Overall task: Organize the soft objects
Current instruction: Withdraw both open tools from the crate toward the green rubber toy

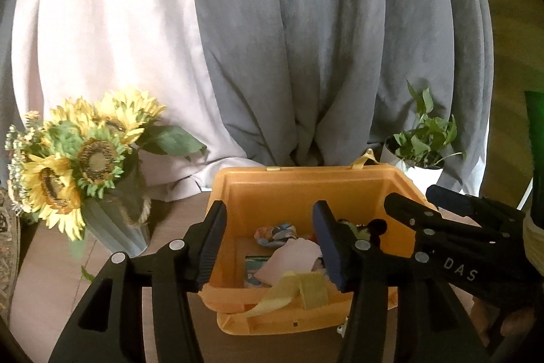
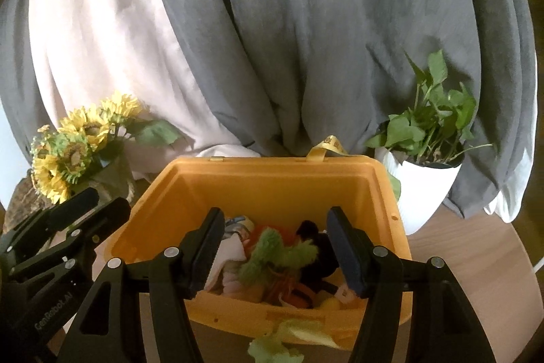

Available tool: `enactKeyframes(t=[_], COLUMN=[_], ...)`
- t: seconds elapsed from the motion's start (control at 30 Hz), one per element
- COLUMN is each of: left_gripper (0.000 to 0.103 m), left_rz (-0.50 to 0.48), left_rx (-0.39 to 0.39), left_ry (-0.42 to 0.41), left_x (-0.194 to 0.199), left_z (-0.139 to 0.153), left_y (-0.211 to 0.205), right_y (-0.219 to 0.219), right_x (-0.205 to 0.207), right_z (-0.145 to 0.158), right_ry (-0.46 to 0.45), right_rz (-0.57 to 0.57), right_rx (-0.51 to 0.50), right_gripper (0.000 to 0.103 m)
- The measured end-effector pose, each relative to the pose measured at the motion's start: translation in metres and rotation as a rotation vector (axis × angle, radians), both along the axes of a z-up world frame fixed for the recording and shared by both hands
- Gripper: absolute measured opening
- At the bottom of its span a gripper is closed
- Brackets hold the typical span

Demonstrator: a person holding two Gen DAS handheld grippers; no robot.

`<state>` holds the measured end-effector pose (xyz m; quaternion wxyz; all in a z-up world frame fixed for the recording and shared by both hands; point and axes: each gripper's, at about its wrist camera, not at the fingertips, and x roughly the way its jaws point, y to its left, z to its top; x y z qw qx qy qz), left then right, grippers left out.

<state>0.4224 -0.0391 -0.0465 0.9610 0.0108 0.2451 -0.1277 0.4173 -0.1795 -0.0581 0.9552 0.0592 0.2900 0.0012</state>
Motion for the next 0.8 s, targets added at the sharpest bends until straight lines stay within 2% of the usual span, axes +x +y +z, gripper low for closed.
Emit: enactKeyframes(t=[0.2, 0.3, 0.47, 0.57, 0.8], left_gripper=[0.061, 0.065, 0.068, 0.069, 0.077], left_rz=[0.03, 0.042, 0.067, 0.077, 0.094], left_rx=[-0.001, 0.001, 0.007, 0.01, 0.02], left_ry=[-0.025, -0.032, -0.035, -0.036, -0.025], left_x=[-0.02, -0.029, -0.043, -0.052, -0.07], left_z=[0.007, 0.01, 0.012, 0.012, 0.007], left_y=[0.008, 0.013, 0.022, 0.027, 0.035], right_y=[0.005, 0.009, 0.015, 0.017, 0.026], right_x=[-0.017, -0.025, -0.038, -0.044, -0.062], right_z=[0.008, 0.011, 0.014, 0.015, 0.012], right_ry=[-0.014, -0.022, -0.034, -0.039, -0.036], right_rz=[0.011, 0.011, 0.008, 0.004, -0.004], right_rx=[-0.004, -0.004, -0.005, -0.008, -0.008], right_gripper=[0.064, 0.07, 0.07, 0.076, 0.079])
